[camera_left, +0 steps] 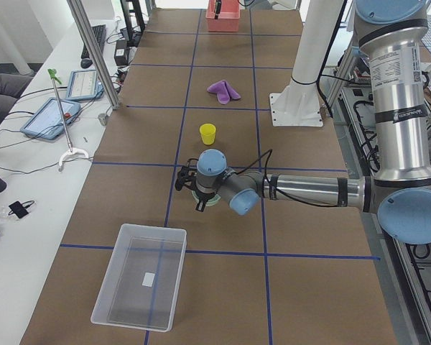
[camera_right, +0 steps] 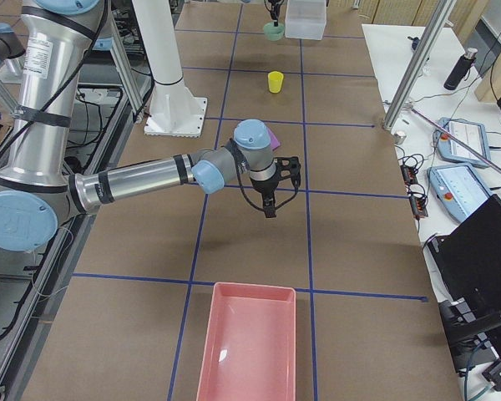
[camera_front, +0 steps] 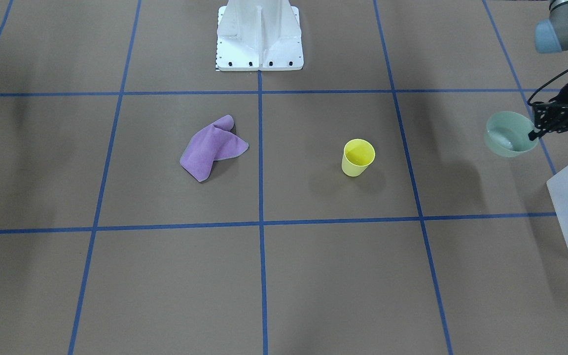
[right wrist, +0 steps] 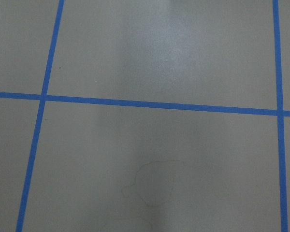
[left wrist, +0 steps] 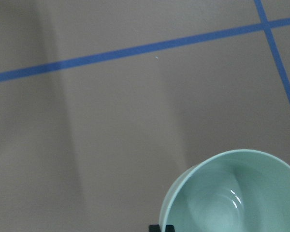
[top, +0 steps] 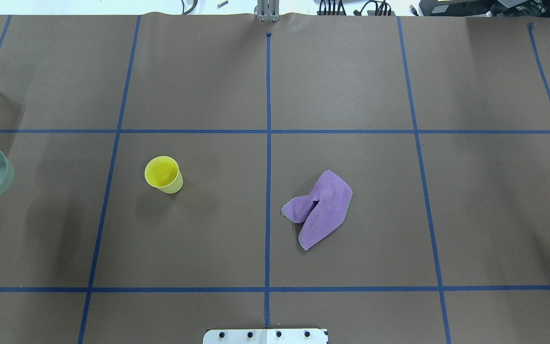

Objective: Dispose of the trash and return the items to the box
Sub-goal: 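Carry the green bowl with the left gripper into the clear bin and release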

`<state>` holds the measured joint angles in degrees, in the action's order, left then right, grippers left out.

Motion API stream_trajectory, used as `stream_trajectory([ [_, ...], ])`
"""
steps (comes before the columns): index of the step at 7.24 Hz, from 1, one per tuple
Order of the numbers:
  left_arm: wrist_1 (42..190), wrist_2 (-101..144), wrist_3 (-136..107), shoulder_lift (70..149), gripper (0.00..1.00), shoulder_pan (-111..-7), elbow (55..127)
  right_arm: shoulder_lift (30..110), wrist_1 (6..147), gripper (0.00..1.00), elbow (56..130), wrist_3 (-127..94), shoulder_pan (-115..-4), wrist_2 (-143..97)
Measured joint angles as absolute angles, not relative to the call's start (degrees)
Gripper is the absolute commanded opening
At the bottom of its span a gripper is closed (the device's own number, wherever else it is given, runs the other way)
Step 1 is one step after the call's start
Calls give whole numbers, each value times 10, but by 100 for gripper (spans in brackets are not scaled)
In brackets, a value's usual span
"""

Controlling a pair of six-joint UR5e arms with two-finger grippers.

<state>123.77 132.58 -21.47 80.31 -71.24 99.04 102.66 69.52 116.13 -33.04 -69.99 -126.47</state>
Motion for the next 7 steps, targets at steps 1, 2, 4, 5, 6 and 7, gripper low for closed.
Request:
stream_trajectory([
  [1, 1169, 1328, -148, 828, 0, -755, 986, 1027, 695, 100, 1161, -330, -699, -1265],
  [2, 1103, 1328, -82, 865, 0, -795, 964, 1027, 695, 100, 1161, -330, -699, -1264],
  [4, 1045, 1327, 36, 964, 0, -856, 837, 1027, 695, 100, 1160, -331, -697, -1262],
  [5, 1045, 1326, 71, 1009, 0, -873, 762, 1027, 695, 100, 1160, -331, -697, -1261],
  [6, 1067, 1313, 87, 1042, 0, -879, 694, 1027, 695, 100, 1160, -331, -696, -1261],
  [7, 1109, 1289, 92, 1063, 0, -881, 630, 1027, 694, 100, 1160, -330, -696, -1261],
])
